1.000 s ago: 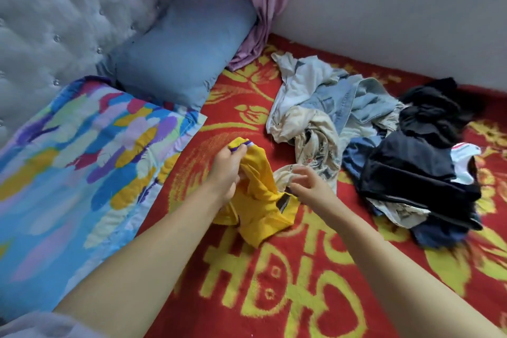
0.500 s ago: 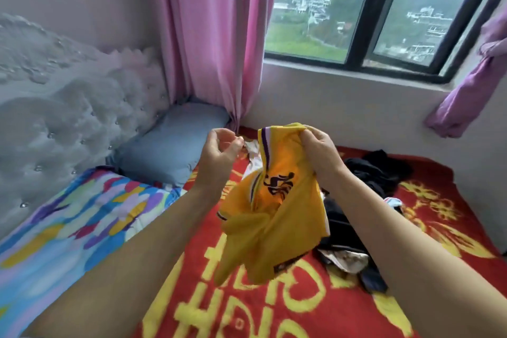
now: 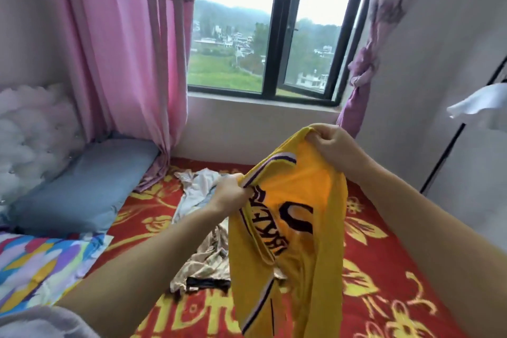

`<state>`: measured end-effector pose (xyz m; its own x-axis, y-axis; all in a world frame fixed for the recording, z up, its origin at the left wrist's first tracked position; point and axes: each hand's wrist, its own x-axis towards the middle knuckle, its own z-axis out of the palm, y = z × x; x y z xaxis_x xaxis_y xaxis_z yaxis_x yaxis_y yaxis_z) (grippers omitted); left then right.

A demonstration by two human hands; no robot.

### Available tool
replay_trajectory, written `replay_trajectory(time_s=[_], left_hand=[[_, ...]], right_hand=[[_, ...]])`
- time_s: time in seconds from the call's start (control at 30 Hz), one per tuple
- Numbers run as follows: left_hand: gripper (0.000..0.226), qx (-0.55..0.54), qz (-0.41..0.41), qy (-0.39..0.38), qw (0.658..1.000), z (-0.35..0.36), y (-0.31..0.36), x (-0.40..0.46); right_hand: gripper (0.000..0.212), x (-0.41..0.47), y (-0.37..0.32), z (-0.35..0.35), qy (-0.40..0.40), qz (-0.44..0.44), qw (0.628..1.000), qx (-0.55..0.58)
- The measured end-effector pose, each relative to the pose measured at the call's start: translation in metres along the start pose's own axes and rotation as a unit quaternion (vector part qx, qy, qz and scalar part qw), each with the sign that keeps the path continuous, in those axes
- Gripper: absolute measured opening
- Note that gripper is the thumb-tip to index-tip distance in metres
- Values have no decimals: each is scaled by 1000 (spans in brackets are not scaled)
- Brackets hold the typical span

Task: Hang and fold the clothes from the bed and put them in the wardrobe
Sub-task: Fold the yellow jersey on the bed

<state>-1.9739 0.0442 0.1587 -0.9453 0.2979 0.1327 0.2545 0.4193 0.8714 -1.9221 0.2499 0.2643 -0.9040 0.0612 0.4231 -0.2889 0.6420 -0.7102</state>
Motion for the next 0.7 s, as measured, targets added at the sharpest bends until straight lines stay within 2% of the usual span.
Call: replay_trajectory(time_s=[0.07, 0.2, 0.3, 0.4, 0.53, 0.6, 0.7], left_hand=[[8, 26, -4, -11, 1000, -12, -3, 7], [20, 94, -18, 8, 995, -52, -18, 13], [27, 101, -15, -14, 995, -93, -23, 14], [24, 162, 12, -13, 987, -128, -18, 18], [18, 188, 31, -13, 982, -166, -8, 22], [17, 183, 34, -28, 982, -182, 1, 19], [16, 83, 27, -42, 995, -196, 14, 11]], right_hand=[[30, -11, 11, -16, 17, 19, 999, -45], [24, -26, 23, -47, 88, 85, 992, -16], [17, -37, 24, -62, 64, 130, 989, -13], [20, -44, 23, -62, 60, 155, 986, -10], [26, -42, 18, -59, 32, 208, 978, 9], [28, -39, 16, -56, 12, 230, 973, 11], [32, -37, 12, -55, 11, 237, 971, -19]])
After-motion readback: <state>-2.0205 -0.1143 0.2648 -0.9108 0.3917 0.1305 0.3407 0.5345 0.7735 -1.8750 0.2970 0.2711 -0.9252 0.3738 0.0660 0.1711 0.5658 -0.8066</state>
